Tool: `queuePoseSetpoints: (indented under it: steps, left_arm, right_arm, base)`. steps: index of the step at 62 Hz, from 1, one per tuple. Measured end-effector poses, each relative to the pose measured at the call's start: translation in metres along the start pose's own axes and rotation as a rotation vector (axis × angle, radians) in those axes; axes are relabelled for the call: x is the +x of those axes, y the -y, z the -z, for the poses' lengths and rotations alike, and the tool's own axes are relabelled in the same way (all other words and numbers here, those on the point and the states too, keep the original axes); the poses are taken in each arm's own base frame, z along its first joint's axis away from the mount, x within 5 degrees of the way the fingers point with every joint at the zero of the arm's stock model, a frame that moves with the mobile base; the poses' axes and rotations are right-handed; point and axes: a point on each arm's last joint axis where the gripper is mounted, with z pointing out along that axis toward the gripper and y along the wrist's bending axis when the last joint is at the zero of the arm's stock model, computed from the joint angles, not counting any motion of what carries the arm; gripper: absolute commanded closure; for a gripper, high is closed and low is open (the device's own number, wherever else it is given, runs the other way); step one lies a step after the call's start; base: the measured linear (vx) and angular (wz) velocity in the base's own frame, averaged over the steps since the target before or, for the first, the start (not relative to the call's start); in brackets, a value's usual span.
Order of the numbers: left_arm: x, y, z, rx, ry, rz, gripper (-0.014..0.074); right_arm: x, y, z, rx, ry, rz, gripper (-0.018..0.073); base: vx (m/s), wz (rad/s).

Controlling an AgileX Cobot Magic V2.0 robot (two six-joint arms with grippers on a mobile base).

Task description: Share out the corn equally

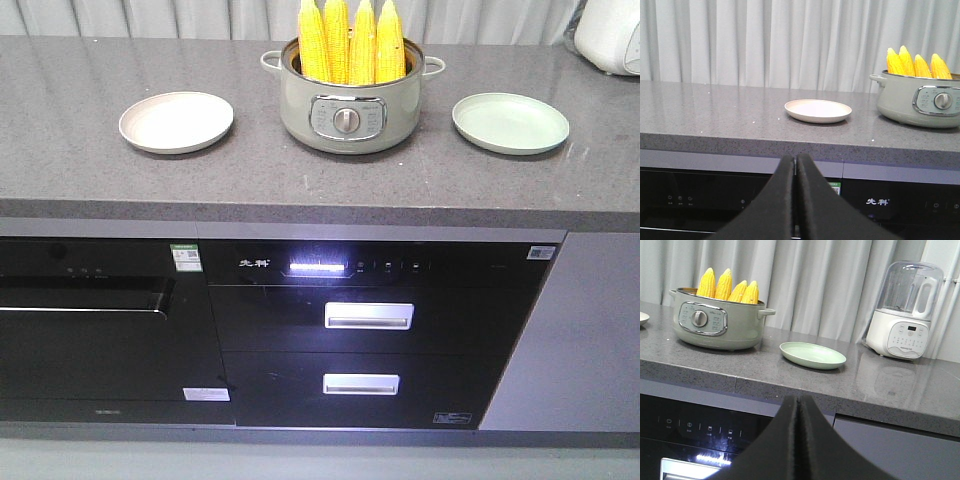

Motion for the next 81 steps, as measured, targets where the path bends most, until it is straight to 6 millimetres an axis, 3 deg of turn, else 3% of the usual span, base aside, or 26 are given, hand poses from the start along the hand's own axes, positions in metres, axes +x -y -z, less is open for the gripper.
queuePoseSetpoints:
  steps: [81]
  left_arm:
    - [0.0,0.0,0.0,0.0,0.0,0.0,0.0603]
  right_arm:
    - [0.0,0.0,0.0,0.0,0.0,0.0,0.0564]
  base:
    - [0.09,-0.01]
